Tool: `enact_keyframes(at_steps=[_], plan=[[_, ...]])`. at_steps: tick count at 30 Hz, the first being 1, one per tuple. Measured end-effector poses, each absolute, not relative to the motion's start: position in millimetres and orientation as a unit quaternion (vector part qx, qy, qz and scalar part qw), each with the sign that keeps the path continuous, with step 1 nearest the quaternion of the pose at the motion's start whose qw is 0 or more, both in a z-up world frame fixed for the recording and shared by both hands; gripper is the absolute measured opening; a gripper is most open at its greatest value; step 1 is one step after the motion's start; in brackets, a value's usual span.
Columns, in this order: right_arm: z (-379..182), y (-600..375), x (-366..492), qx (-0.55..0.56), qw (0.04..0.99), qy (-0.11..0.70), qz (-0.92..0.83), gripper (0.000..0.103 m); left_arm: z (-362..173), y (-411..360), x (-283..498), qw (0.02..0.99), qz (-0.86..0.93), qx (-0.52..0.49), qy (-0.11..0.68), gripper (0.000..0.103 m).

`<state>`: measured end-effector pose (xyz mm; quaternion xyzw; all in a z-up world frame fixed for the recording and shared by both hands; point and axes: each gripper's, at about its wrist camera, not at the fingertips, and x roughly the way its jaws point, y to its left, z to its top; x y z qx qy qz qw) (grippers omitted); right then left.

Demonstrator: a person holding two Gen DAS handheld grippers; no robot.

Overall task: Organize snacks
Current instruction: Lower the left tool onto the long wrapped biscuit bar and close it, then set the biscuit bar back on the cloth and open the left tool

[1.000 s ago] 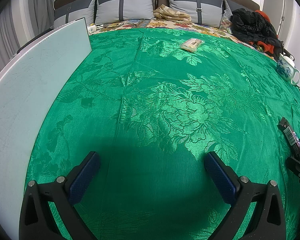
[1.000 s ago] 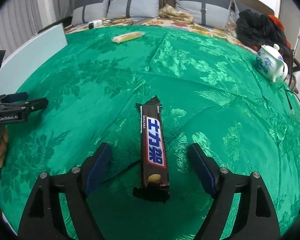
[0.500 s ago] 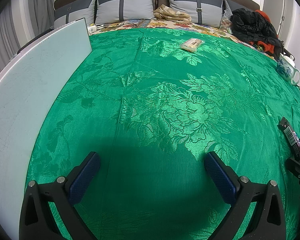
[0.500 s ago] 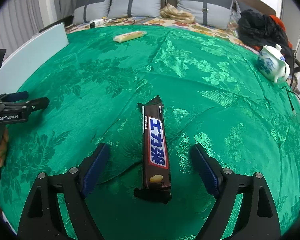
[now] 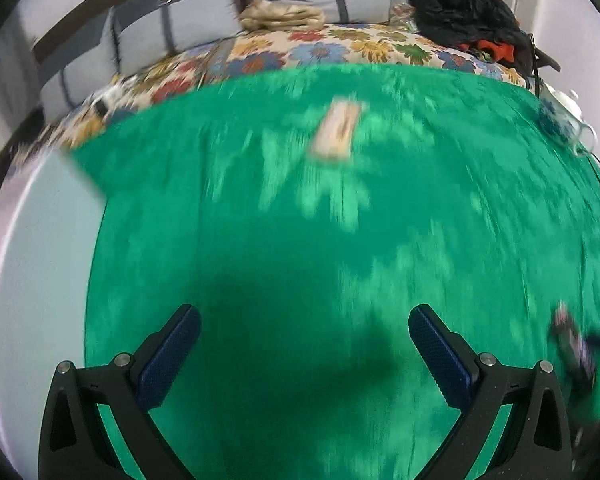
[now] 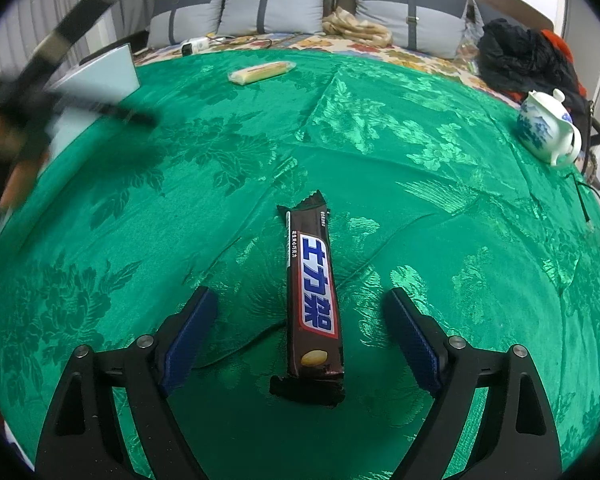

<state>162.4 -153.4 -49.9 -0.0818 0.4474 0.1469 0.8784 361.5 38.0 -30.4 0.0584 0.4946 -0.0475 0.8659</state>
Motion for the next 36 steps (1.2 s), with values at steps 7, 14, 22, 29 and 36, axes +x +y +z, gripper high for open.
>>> enact_keyframes(at_steps=[7, 14, 22, 29, 36], plan=[[-50.0, -152.7, 162.2, -0.081, 0.878, 0.447, 0.147, 0.090, -37.4, 7.2, 473.4, 0.854, -0.035, 0.101, 0.509, 0.100], [-50.1, -151.7, 161.9, -0.082, 0.878, 0.447, 0.147, 0.090, -53.3, -12.0, 519.4, 0.853, -0.050, 0.043, 0.518, 0.059], [-50.1, -151.6, 161.9, -0.082, 0.878, 0.448, 0.147, 0.090, -48.4, 1.8, 489.2, 0.872, -0.057, 0.006, 0.486, 0.029], [-50.2, -151.4, 161.9, -0.082, 0.878, 0.448, 0.147, 0.090, -31.2, 47.6, 368.3, 0.872, -0.060, -0.024, 0.485, 0.029], [-50.2, -151.5, 162.0, -0.082, 0.878, 0.448, 0.147, 0.090, -32.5, 75.7, 225.2, 0.875, -0.028, -0.012, 0.484, 0.029]])
